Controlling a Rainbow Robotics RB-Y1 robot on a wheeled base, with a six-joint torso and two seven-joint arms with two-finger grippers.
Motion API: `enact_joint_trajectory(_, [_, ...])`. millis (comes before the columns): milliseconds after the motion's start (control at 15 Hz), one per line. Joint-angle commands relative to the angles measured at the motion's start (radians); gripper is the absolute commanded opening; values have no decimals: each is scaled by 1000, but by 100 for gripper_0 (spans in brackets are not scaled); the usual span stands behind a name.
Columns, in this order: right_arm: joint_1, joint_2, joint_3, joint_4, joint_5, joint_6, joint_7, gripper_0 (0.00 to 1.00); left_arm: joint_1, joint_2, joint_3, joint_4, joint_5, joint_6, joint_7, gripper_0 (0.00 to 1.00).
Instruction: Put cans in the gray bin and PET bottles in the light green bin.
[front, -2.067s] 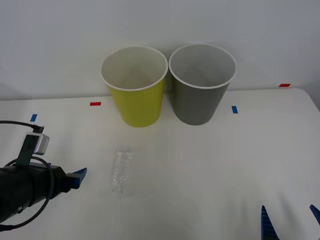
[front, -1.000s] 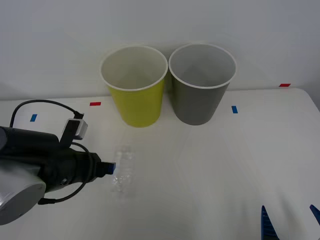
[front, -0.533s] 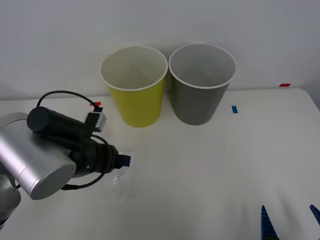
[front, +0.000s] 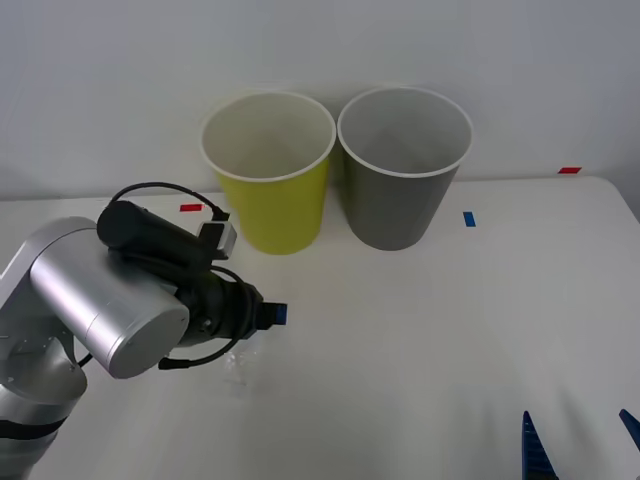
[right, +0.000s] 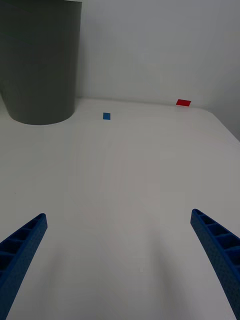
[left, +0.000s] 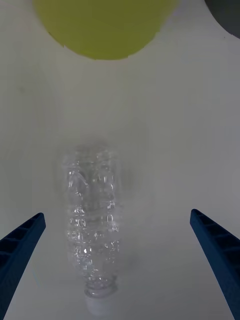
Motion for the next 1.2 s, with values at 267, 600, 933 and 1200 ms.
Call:
enact_joint_trajectory(267, [0,0,0,0,0,0,0,100,-57,-9,-79,87,-51,8,5,100])
enact_joint_trajectory(600, [0,0,0,0,0,0,0,100,-97,-37,-79,220,-90,9,-6,100])
enact_joint_trajectory(933, [0,0,0,0,0,0,0,100,-95,-37,-79,248,-104,8,-18,100])
enact_joint_trajectory(1200, [0,0,0,0,0,0,0,100,-97,-46,-99,249,-99,3,-16,100])
